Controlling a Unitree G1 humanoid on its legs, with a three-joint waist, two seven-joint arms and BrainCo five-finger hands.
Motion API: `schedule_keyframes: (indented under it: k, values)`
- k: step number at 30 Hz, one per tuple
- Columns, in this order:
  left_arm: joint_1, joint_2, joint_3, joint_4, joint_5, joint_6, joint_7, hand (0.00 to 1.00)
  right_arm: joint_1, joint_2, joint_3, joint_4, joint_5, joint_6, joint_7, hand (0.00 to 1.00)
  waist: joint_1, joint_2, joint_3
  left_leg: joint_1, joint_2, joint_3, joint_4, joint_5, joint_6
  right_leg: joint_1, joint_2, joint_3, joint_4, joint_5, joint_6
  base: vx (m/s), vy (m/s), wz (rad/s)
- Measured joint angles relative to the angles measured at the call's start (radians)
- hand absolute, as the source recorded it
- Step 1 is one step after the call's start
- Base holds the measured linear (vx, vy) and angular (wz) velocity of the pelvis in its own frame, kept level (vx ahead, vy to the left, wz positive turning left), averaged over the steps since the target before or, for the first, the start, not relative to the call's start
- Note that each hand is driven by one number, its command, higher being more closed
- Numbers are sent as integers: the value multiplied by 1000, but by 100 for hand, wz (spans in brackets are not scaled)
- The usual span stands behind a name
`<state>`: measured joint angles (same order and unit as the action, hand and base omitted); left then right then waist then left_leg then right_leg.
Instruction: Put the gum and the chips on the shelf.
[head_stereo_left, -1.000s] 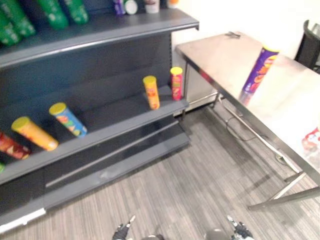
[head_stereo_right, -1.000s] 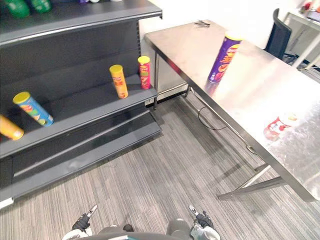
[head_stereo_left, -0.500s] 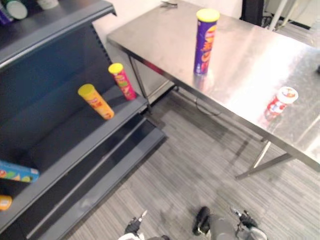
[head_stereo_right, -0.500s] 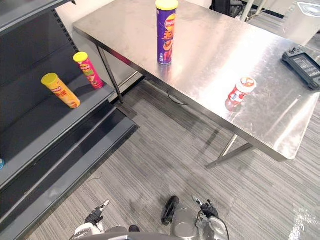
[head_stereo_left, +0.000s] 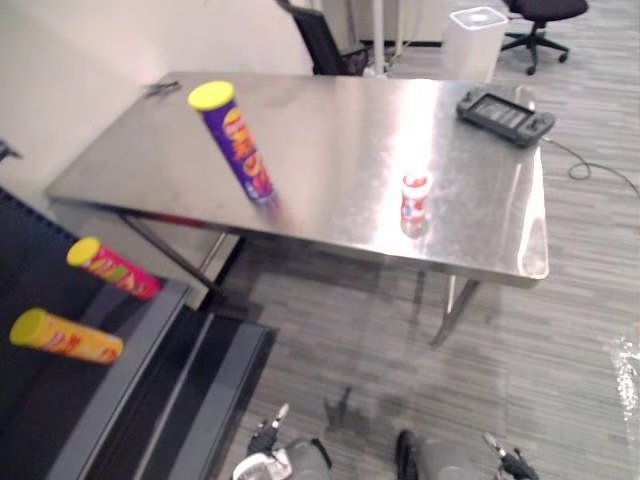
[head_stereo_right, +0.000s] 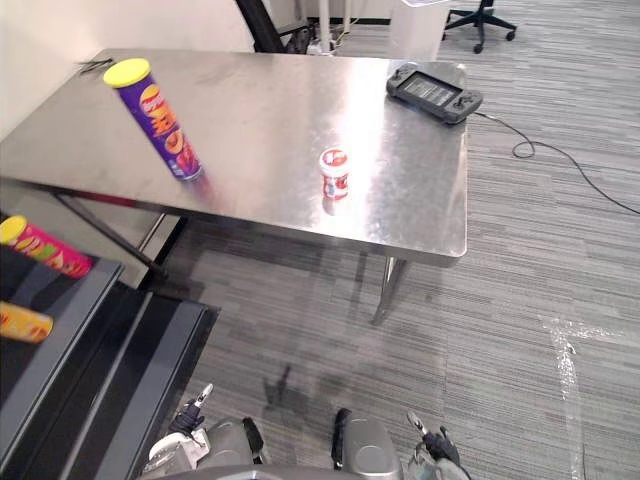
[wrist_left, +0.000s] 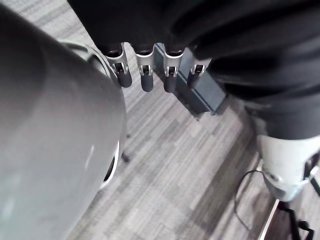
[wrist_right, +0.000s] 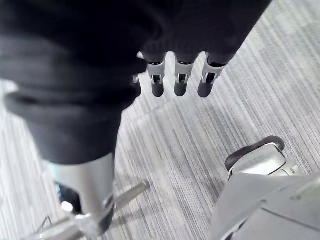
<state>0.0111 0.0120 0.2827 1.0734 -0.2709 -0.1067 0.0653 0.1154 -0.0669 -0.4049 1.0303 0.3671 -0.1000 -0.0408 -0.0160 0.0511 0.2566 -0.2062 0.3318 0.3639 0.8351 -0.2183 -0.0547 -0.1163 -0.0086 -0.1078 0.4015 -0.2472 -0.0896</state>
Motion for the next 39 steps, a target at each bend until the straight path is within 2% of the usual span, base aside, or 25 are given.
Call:
schedule_keyframes:
  k: [2,3,4,5,6,7,8,9,10,12,14,16,18,23,29,31,35,36,39]
  values:
    - [12,-5,3,-1,1,-1,0,0,-13,3,-30,5,4,2,-1,0,3,1,-3,5,-43,-117,-285,6,-9,4,5,75,3,-10,30,223,214,-107]
    - [13,-7,12,2,4,0,1,0,-18,4,-55,9,0,3,1,0,4,3,-8,18,-71,-185,-422,31,-24,3,3,114,3,-15,52,214,270,-103]
    - [14,-8,15,3,6,0,0,0,-17,5,-71,13,-5,3,1,0,5,5,-16,25,-80,-212,-479,54,-29,2,1,130,2,-17,65,229,341,-89]
    - [17,-12,17,24,8,1,0,0,-16,1,-113,29,-9,5,0,0,6,15,-31,54,-95,-235,-576,127,-50,4,-3,159,-1,-25,93,275,435,-74]
    - [15,-5,17,45,10,3,-2,0,-18,2,-152,57,-14,8,0,0,3,-6,-52,95,-126,-206,-622,147,-94,12,-36,192,-16,-23,125,277,432,-63]
    - [21,-1,17,49,12,3,-1,0,-14,5,-171,70,-15,9,1,0,-4,-12,-68,111,-142,-189,-654,151,-87,21,-55,195,-48,-9,147,199,357,-52]
    - [32,9,9,64,20,3,-2,0,-10,9,-196,93,-16,12,1,0,-7,-28,-93,132,-168,-153,-696,157,-73,39,-88,198,-118,24,193,171,346,-48]
    - [31,25,-8,70,47,3,-2,0,-11,14,-219,109,-18,16,1,0,-7,-42,-107,141,-188,-124,-711,152,-64,58,-112,201,-185,63,211,149,345,-52]
    - [29,35,-22,72,61,4,-3,0,-13,14,-224,117,-18,18,0,0,-8,-49,-111,143,-199,-115,-712,149,-58,63,-122,202,-213,81,216,109,288,-51]
    - [23,54,-62,75,107,7,-2,0,-16,15,-253,125,-19,26,-3,0,-7,-54,-116,148,-224,-75,-714,140,-43,70,-147,208,-291,156,218,54,205,-56]
    - [22,68,-82,78,134,7,-1,0,-17,15,-268,127,-36,26,-6,0,-8,-53,-118,159,-242,-71,-728,140,-43,70,-160,213,-320,187,218,9,134,-47]
    - [18,71,-91,80,138,7,-1,0,-16,16,-291,136,-57,27,-11,0,-13,-50,-120,160,-253,-71,-737,141,-41,69,-170,212,-334,190,221,-21,63,-20]
    - [19,71,-94,81,144,6,3,0,-17,15,-299,159,-78,27,-44,0,-10,-43,-124,177,-256,-75,-778,153,-24,69,-166,204,-350,190,221,-65,-18,-9]
    - [25,68,-99,110,168,8,7,0,-30,-9,-379,159,-93,23,-94,0,-11,-31,-133,249,-271,-74,-933,237,-17,68,-153,194,-367,182,212,-89,-36,-5]
    - [33,71,-86,110,168,7,6,0,-74,-91,-567,86,-80,24,-130,0,-10,-37,-141,245,-276,-73,-938,238,-18,72,-164,190,-385,183,218,-33,-6,0]
    - [33,70,-81,110,168,7,5,0,-79,-135,-571,13,-46,18,-157,0,-11,-42,-145,245,-281,-73,-938,238,-16,74,-169,190,-389,193,223,0,0,0]
    - [34,67,-63,109,170,7,6,0,-100,-172,-540,-329,-45,-16,-247,0,-13,-51,-154,245,-283,-74,-938,236,-15,85,-170,187,-403,210,222,34,-1,0]
    - [34,64,-41,108,179,7,7,0,-109,-175,-492,-491,-69,-38,-288,0,-13,-50,-156,245,-282,-73,-938,236,-16,86,-166,187,-403,210,222,0,0,0]
    - [36,53,-20,87,208,8,9,0,-144,-180,-411,-727,-165,-86,-325,0,-10,-56,-161,244,-274,-75,-938,236,-16,86,-159,184,-401,211,221,8,-43,2]
